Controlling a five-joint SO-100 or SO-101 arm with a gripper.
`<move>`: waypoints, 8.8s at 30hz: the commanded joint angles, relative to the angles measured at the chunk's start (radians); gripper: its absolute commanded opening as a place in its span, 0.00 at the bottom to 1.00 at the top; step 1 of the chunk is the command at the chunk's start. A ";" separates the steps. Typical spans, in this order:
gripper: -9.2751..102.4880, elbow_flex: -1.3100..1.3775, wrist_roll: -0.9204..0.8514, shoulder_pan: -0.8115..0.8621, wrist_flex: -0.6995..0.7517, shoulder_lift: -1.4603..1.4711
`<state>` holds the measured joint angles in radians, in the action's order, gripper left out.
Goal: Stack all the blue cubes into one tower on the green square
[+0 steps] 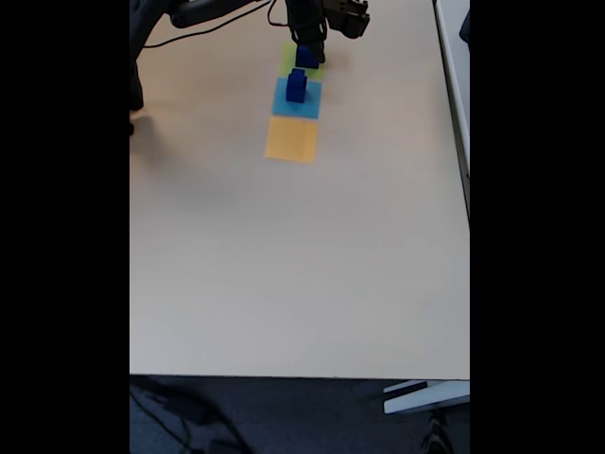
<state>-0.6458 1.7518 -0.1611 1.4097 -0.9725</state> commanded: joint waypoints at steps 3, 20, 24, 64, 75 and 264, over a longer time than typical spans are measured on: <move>0.25 0.008 0.077 -0.029 0.021 -0.075; 0.34 -0.044 0.137 -0.057 0.044 -0.018; 0.33 -0.067 0.118 -0.048 0.044 -0.012; 0.29 -0.158 0.026 -0.005 0.034 0.046; 0.21 -0.158 0.021 -0.005 0.034 0.046; 0.34 0.038 0.394 -0.196 -0.173 0.121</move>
<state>-0.6642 2.1568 -0.3697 1.2502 -0.8391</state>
